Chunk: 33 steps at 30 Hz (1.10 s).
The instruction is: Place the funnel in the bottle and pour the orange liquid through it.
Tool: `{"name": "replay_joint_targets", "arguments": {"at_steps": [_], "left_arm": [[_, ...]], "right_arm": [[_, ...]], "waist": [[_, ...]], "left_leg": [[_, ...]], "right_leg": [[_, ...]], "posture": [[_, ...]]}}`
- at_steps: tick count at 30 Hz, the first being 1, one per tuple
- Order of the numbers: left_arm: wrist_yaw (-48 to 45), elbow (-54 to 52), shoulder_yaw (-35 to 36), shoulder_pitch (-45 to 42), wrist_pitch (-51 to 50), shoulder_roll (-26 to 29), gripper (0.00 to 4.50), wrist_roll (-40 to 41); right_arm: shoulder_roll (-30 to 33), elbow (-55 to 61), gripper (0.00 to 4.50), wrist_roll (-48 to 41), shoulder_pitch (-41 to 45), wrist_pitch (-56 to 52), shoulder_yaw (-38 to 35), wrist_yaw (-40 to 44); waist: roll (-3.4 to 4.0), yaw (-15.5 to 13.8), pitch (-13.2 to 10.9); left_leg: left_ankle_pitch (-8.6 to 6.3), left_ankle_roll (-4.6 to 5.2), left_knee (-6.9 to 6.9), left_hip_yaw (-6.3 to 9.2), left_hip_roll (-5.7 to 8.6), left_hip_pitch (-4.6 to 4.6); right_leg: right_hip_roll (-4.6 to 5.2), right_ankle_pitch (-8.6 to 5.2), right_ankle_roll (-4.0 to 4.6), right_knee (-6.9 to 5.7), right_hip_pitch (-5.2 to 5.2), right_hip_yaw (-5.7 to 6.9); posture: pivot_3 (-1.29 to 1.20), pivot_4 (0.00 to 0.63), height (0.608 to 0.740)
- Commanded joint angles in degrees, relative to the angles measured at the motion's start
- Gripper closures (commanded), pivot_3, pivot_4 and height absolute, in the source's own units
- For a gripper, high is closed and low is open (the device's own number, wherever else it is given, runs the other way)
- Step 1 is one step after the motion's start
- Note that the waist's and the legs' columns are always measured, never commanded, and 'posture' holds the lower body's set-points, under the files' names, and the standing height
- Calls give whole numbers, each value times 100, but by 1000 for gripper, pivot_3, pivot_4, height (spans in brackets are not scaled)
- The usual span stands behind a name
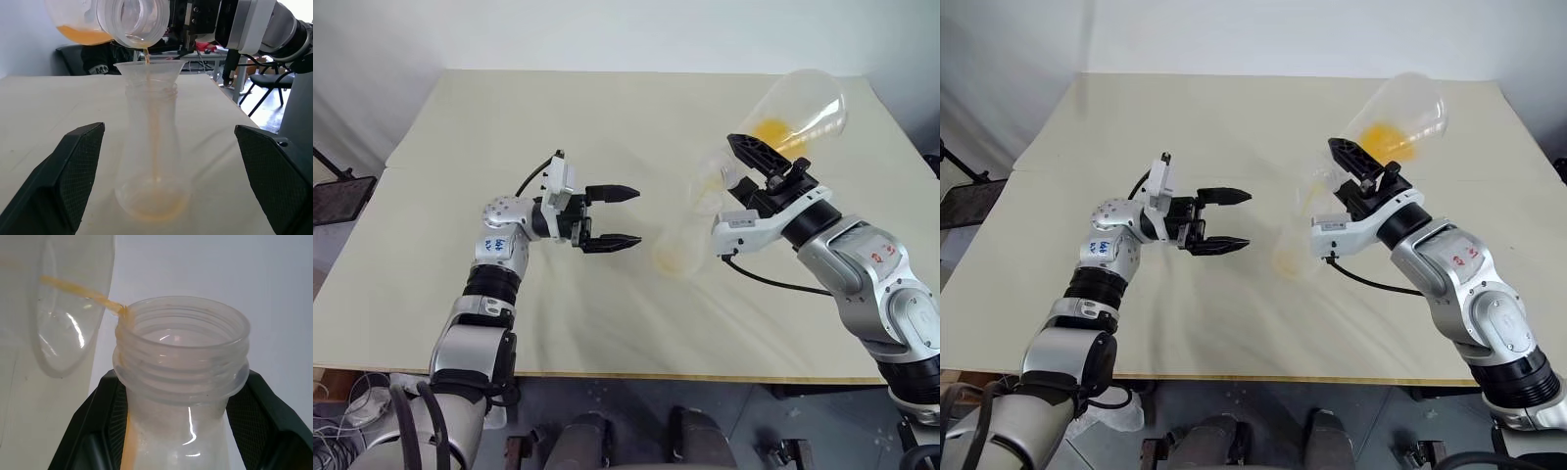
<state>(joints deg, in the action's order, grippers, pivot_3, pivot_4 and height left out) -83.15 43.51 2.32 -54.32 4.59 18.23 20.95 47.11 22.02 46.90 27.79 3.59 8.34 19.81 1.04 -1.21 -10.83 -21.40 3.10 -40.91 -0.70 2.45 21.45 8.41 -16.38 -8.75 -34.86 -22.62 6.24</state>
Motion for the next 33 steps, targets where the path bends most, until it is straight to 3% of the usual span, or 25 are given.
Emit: {"name": "replay_joint_targets", "arguments": {"at_steps": [1, 33], "left_arm": [[-4, -218, 91, 24, -30, -23, 0, 122], [-14, -225, 100, 31, -92, -44, 0, 128]], "right_arm": [[2, 93, 2072, 62, 16, 73, -308, -113], [108, -217, 2072, 266, 78, 573, -430, -49]], "waist": [[0, -2, 0], [0, 0, 0]], "left_leg": [[0, 0, 0, 0, 0, 0], [0, 0, 0, 0, 0, 0]], "right_leg": [[0, 0, 0, 0, 0, 0], [0, 0, 0, -1, 0, 0]], "posture": [[0, 150, 740], [0, 150, 740]]}}
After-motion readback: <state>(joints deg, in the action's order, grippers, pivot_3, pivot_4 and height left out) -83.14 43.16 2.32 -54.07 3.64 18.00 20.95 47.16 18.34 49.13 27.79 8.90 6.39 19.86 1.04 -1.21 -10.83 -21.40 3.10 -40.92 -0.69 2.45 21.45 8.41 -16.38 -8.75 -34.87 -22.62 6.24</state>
